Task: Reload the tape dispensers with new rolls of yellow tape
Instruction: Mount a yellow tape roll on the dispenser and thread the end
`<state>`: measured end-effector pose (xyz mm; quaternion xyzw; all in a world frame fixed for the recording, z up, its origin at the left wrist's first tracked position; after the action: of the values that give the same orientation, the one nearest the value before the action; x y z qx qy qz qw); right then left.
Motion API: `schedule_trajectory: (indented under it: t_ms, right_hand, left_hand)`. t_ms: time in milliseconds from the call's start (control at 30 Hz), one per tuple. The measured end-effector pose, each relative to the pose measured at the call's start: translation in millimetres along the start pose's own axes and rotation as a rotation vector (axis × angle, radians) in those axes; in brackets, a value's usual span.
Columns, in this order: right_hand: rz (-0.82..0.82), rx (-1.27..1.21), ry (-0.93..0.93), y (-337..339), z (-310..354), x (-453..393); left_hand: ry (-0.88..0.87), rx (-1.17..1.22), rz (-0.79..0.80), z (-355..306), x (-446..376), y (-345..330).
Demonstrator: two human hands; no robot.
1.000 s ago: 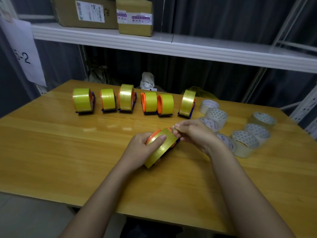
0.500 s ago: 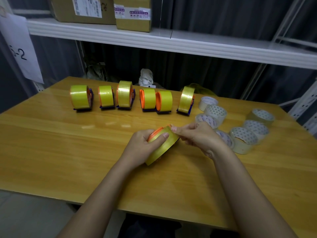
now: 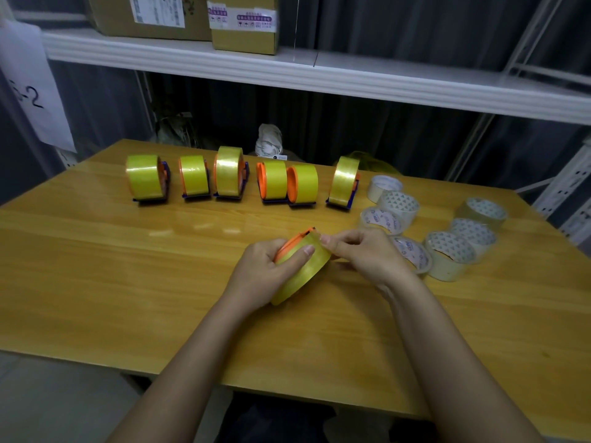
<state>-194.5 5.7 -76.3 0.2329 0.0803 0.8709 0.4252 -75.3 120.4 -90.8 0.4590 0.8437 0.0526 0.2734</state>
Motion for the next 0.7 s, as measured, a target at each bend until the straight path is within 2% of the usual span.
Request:
schedule_trajectory:
  t_ms: [67, 133, 267, 367, 533, 700]
  right_hand:
    - [0.015, -0.143, -0.059, -2, -10, -1]
    - [-0.045, -0.2, -0.052, 0, -14, -1]
    - [-0.312, 0.104, 0.135, 5, 1, 10]
    - [-0.389, 0.269, 0.187, -4, 8, 16]
    - [-0.229, 0.243, 0.087, -5, 4, 3]
    - [-0.141, 0.25, 0.102, 16, 4, -11]
  left_hand:
    - [-0.007, -0.017, -0.003, -1, 0, -1]
    - [-0.005, -0.015, 0.003, -2, 1, -3]
    - [-0.018, -0.036, 0.008, -2, 2, -6]
    - [-0.037, -0.048, -0.003, -1, 2, -6]
    - [-0.035, -0.045, 0.009, 0, 4, -4]
    - [-0.014, 0.129, 0.08, 2, 11, -1]
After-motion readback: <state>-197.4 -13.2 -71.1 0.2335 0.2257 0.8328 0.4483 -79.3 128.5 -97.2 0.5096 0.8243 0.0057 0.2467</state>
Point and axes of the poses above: each hand's wrist, its own x-axis away from the middle knuckle, its own y-axis out of the back of the hand, z = x × y, the point moved 8 cm from there along -x, towards the middle knuckle, and after that the axes turned 14 degrees about -y, right-handed, at the moved point
